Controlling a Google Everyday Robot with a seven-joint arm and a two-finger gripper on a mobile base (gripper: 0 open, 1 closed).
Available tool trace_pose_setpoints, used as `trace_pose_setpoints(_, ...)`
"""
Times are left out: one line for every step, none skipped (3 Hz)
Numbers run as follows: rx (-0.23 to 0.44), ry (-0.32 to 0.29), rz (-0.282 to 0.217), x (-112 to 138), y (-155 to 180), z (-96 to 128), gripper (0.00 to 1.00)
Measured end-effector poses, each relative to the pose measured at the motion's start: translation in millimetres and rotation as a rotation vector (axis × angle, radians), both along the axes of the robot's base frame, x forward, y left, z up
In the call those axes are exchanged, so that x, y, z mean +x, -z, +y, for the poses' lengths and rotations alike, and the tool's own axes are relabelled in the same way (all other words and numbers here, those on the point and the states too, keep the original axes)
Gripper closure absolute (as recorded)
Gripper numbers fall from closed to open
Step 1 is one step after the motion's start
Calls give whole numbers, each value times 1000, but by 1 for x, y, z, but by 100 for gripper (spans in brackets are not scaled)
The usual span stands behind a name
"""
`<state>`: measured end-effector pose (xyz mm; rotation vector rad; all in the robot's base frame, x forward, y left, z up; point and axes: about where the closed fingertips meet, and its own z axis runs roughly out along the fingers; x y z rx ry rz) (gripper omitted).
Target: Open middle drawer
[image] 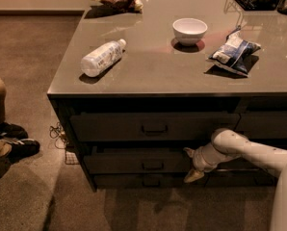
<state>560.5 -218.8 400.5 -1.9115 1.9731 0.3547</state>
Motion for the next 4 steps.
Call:
trace_pose_setpoints(-3,4,14,-10,-2,-2,61)
trace_pose_setpoints(-3,5,14,-10,-4,-2,92)
trace_pose_setpoints(-3,4,14,-11,-5,-2,100)
trace_pose_setpoints(-3,4,14,-11,-5,-2,100)
